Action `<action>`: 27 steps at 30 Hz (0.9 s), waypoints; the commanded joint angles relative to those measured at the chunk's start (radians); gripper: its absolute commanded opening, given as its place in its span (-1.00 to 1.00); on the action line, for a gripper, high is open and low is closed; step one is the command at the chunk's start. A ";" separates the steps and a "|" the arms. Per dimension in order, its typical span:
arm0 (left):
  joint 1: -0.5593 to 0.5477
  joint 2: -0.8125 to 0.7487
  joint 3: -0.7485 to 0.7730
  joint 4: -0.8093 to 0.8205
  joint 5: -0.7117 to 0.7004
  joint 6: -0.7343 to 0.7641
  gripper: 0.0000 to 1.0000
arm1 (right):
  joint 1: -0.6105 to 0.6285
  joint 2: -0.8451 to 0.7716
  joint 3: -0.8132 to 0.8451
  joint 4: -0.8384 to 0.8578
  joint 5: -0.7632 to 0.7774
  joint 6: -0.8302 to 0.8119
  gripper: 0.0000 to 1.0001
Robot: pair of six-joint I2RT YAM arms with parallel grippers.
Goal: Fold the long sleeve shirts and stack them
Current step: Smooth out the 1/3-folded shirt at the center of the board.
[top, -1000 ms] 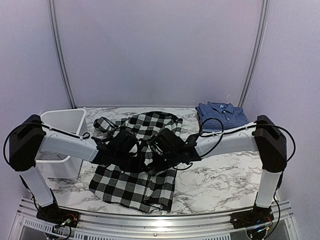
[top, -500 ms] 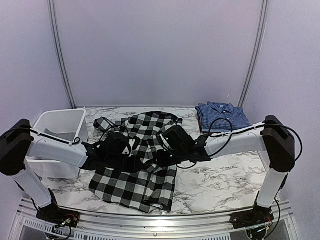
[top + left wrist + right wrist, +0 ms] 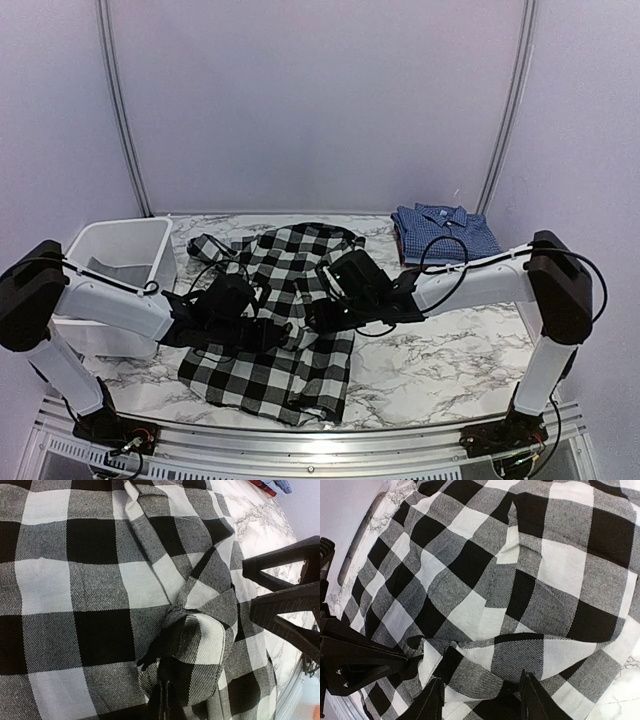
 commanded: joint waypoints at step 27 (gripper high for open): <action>0.014 -0.042 -0.004 0.008 0.013 -0.077 -0.57 | 0.036 0.157 0.093 -0.051 0.056 -0.092 -0.07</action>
